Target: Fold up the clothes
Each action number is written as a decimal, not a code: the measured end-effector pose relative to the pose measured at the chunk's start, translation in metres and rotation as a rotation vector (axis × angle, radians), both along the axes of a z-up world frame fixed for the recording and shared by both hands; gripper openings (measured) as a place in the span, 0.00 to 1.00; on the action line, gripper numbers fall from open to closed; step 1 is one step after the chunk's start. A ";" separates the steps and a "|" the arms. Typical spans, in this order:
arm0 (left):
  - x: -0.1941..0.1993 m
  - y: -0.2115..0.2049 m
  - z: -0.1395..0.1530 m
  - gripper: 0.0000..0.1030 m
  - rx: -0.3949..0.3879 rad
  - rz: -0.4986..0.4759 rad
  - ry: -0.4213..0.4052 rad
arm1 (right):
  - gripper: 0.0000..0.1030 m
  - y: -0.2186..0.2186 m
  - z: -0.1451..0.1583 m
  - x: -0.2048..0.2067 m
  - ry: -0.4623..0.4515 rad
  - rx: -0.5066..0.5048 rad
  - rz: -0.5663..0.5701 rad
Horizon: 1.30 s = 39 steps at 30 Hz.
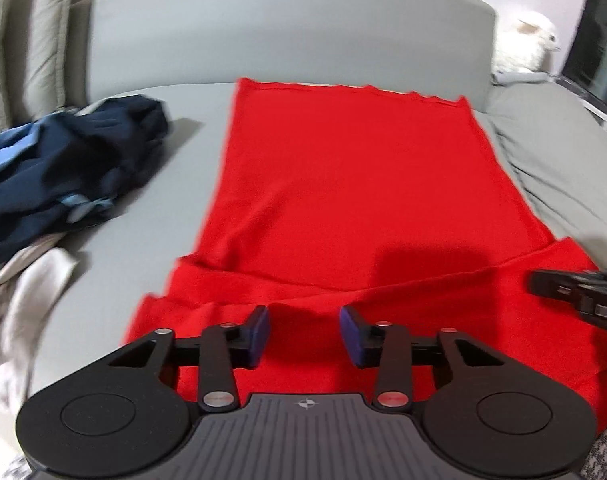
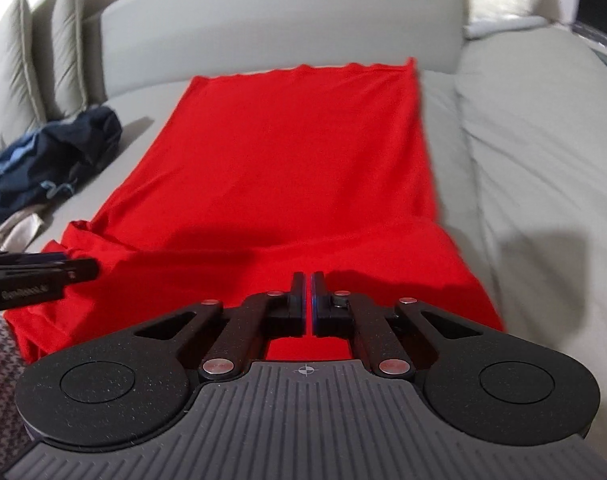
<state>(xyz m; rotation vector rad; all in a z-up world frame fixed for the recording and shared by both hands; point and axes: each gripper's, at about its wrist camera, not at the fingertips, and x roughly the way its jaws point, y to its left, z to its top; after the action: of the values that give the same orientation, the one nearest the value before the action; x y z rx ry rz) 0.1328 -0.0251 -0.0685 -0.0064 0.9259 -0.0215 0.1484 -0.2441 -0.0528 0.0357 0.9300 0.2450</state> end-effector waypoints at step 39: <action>-0.083 -0.030 0.001 0.34 0.121 -0.231 0.255 | 0.00 0.017 -0.019 -0.083 0.282 -0.095 0.087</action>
<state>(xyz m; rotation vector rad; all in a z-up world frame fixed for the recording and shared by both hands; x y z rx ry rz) 0.0500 -0.0554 -0.0678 0.2146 1.1781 -0.1823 0.0654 -0.2270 -0.0722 -0.0600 1.2251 0.2807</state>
